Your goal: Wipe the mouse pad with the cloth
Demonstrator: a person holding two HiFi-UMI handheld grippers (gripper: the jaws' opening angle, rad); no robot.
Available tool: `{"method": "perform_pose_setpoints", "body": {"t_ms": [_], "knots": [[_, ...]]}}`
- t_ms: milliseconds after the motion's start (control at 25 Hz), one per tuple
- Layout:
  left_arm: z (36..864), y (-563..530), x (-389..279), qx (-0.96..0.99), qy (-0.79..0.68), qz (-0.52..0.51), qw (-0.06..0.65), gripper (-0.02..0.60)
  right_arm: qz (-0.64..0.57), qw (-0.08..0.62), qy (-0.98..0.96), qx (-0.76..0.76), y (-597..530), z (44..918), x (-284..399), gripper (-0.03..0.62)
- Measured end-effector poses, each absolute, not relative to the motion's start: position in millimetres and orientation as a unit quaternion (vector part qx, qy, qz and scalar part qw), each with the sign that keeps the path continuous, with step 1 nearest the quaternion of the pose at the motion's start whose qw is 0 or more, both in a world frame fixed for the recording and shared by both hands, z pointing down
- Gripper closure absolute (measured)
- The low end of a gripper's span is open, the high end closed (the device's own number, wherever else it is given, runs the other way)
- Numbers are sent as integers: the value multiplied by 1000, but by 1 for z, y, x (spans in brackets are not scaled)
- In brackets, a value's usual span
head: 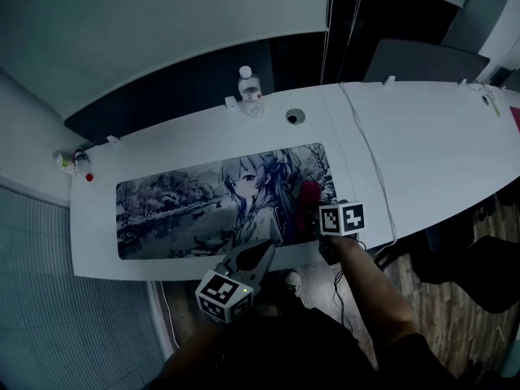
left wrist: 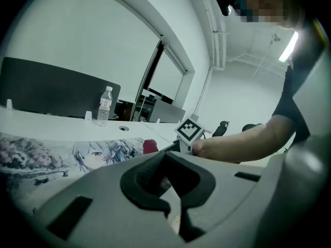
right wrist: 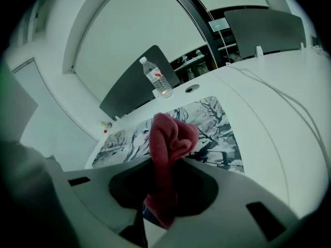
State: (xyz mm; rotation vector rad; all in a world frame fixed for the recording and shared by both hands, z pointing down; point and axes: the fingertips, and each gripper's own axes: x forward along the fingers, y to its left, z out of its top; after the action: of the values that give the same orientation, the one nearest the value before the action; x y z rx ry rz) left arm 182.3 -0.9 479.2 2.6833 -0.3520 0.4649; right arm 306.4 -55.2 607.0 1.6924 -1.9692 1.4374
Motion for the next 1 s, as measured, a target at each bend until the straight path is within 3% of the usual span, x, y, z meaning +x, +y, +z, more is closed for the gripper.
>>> {"method": "perform_pose_setpoints", "body": {"t_ms": [600, 1000], "knots": [[490, -44, 145, 955, -119, 176, 208, 577, 519, 93, -613, 588, -95, 634, 315, 487], [498, -74, 107, 951, -121, 165, 232, 575, 526, 105, -610, 583, -126, 635, 272, 487]]}}
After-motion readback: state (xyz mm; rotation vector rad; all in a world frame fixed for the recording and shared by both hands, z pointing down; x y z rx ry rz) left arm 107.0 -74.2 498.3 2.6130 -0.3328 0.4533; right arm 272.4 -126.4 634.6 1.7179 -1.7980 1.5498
